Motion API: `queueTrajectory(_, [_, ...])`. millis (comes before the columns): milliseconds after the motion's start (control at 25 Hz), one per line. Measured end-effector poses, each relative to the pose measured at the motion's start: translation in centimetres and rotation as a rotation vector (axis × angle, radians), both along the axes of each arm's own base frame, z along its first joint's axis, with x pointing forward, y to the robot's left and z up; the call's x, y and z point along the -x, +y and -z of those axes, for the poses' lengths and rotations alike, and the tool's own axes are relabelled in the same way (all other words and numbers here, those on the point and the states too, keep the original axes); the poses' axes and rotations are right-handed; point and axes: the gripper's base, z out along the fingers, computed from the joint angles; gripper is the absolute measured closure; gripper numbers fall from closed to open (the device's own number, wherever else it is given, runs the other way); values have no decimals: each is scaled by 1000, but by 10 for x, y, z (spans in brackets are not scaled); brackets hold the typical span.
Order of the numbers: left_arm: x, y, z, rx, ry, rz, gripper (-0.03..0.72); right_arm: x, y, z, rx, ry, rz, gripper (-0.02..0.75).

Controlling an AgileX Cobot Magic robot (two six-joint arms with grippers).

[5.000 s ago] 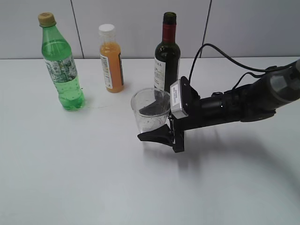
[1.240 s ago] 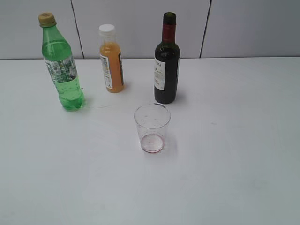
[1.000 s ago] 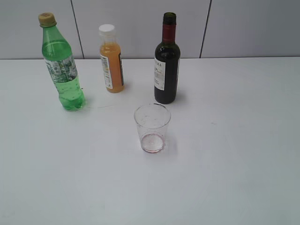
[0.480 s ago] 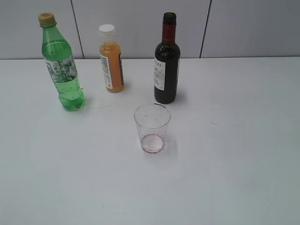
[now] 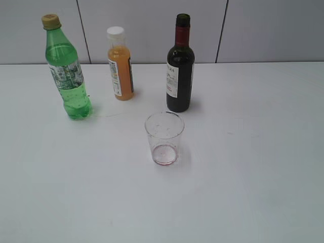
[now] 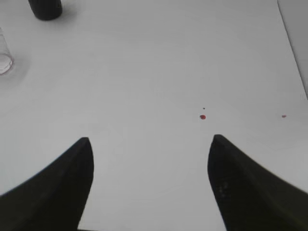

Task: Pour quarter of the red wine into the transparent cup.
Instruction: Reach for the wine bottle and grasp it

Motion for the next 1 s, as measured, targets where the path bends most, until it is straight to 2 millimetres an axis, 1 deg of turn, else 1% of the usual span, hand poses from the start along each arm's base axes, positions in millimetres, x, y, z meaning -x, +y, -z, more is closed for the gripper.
queueTrajectory(240, [0,0,0,0,0,0,103,11,-1,0,-6,-68,0,145])
queueTrajectory(1000, [0,0,0,0,0,0,103,11,-1,0,-6,-67,1,145])
